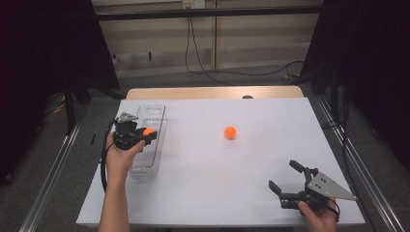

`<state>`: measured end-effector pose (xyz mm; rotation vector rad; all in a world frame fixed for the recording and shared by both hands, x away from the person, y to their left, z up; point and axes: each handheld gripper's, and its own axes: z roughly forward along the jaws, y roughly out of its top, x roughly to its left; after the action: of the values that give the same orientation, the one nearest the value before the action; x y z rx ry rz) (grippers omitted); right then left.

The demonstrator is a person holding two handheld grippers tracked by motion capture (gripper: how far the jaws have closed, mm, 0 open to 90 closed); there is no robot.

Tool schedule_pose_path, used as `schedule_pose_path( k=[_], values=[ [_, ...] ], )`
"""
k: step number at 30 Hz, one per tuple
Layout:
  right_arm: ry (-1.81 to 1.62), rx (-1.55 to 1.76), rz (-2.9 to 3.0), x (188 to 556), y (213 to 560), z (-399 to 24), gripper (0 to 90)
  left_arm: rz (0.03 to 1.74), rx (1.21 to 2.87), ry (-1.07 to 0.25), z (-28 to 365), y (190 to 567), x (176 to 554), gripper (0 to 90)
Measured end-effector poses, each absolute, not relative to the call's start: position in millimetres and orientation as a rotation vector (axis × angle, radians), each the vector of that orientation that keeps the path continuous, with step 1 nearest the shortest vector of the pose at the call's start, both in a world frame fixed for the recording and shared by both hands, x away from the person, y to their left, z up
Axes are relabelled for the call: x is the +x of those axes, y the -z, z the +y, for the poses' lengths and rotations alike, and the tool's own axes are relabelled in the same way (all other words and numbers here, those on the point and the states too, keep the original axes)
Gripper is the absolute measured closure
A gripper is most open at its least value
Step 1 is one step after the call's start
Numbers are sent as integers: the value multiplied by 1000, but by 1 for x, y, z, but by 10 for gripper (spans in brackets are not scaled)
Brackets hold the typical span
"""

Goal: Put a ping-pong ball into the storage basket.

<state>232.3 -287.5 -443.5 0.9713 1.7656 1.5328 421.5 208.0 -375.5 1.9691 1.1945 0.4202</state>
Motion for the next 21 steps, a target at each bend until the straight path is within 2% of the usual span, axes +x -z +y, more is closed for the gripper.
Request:
schedule_pose_path(
  k=[9,21],
  values=[
    [-1532,972,1765,232,443,-287,23,1205,1972,-443,209,376,422,496],
    [-1533,970,1767,232,443,-287,23,1195,1957,-461,203,374,420,400]
  ],
)
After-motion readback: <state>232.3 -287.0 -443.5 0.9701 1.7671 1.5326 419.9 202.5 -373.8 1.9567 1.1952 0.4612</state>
